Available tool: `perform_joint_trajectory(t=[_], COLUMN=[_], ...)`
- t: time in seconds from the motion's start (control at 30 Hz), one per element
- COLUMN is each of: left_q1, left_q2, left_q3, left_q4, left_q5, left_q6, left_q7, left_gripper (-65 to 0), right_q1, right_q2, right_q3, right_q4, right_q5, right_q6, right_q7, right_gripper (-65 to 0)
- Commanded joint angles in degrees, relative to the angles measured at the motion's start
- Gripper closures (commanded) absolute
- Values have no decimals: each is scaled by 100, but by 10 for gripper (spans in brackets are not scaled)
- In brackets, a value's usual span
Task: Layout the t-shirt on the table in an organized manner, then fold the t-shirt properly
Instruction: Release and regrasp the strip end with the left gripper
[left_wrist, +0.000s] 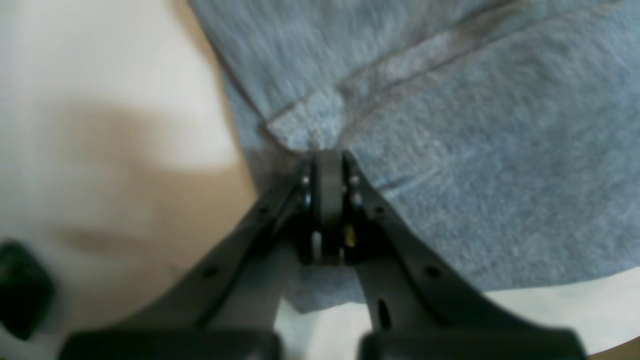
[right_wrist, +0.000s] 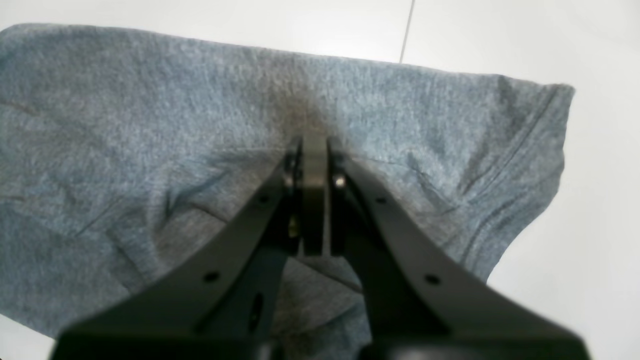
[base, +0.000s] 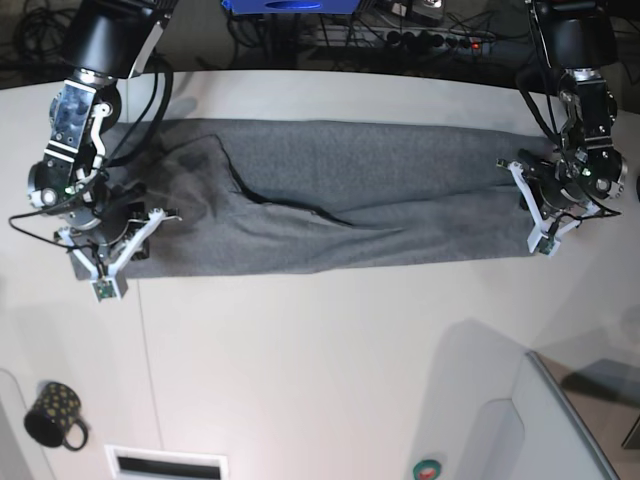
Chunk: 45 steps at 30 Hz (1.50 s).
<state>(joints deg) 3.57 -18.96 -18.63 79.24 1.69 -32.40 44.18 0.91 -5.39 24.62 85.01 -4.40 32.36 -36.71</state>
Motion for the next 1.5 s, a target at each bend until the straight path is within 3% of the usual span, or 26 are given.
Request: perform_joint_trajectory(t=[0.0, 0.1, 0.27, 0.5, 0.63, 0.97, 1.2, 1.47], left_q1=[7, 104, 429, 139, -458, -1250, -819, -1], left_q2=[-113, -121, -139, 37, 257, 388, 177, 142], left_q3=[-22, -22, -66, -198, -216, -181, 373, 391], left_q4=[221, 590, 1100, 1241, 678, -940, -825, 230], left_q5=[2, 11, -42, -51, 2, 11, -42, 2], left_q6=[18, 18, 1, 1, 1, 10, 10, 10], left_q7=[-62, -45, 351, 351, 351, 342, 342, 342], left_gripper=[-66, -153, -202, -183, 0, 0, 0, 0], right_q1=[98, 107, 116, 116, 107, 90, 107, 107], right_q2=[24, 24, 42, 33, 24, 60, 60, 68], right_q3=[-5, -5, 4, -5, -5, 13, -5, 4], right_q4=[83, 83, 83, 83, 83, 83, 83, 83], right_q5=[67, 67, 67, 67, 67, 67, 67, 67], right_q6=[39, 39, 39, 39, 39, 39, 39, 39], right_q7=[88, 88, 80, 80, 80, 80, 80, 80], right_gripper=[-9, -9, -9, -9, -9, -8, -8, -8])
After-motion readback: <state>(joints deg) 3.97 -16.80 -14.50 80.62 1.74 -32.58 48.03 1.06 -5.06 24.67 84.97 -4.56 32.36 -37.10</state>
